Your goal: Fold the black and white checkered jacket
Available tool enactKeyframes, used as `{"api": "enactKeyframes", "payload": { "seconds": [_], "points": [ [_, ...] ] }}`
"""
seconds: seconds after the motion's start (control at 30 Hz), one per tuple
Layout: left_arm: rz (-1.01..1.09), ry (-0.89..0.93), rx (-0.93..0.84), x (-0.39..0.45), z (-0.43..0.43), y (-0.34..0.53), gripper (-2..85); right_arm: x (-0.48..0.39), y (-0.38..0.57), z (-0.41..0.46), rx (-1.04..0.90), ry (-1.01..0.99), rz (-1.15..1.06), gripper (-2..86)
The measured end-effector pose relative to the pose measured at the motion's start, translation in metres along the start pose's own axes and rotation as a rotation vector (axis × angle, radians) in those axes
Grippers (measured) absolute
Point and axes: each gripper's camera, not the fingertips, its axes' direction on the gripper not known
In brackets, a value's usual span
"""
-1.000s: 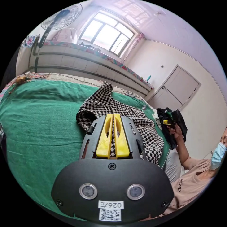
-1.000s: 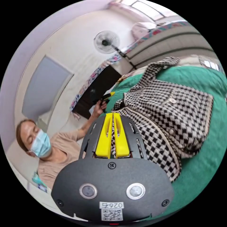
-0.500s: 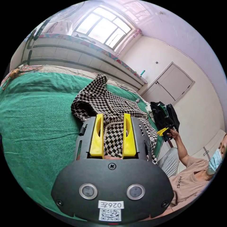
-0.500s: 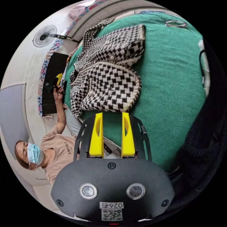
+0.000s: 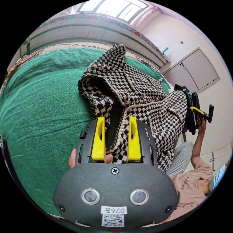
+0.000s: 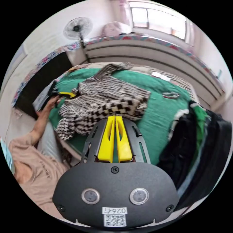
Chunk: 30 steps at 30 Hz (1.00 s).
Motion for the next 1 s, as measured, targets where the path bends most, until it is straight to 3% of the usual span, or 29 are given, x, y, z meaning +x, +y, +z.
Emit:
{"api": "enactKeyframes", "payload": {
  "seconds": [0.07,0.2,0.3,0.4,0.5,0.6,0.63,0.77,0.83,1.0],
  "points": [
    [0.014,0.012,0.002,0.000,0.000,-0.001,14.2,0.025,0.010,0.005,-0.038,0.031,0.078,-1.1],
    [0.035,0.014,-0.049,0.009,0.000,-0.006,15.5,0.065,0.027,0.035,-0.120,-0.357,0.126,-0.9],
    [0.121,0.015,-0.128,0.032,0.000,-0.011,10.8,0.071,0.032,0.080,-0.332,-0.283,0.162,-0.9],
    [0.257,-0.006,-0.045,0.062,-0.005,-0.012,7.3,0.069,0.029,0.110,-0.429,-0.206,0.180,-0.9],
    [0.330,-0.124,-0.068,0.074,0.010,-0.015,6.9,0.062,0.017,0.116,-0.348,-0.268,0.180,-0.9],
    [0.247,-0.293,-0.193,0.060,0.024,-0.023,7.0,0.040,0.006,0.086,-0.206,-0.343,0.037,-0.9],
    [0.276,-0.301,-0.215,0.057,0.024,-0.024,3.2,0.036,0.005,0.069,-0.156,-0.330,-0.003,-0.9],
    [0.288,-0.224,-0.259,0.042,0.015,-0.025,-0.2,0.061,0.017,0.039,-0.096,-0.126,0.066,-0.9],
    [0.306,-0.162,-0.248,0.033,0.008,-0.025,-0.6,0.097,0.029,0.045,-0.141,-0.022,0.226,-0.9],
    [0.283,0.026,0.005,0.007,-0.027,-0.022,-0.7,0.147,0.052,0.097,-0.252,-0.330,0.399,-0.9]
  ]
}}
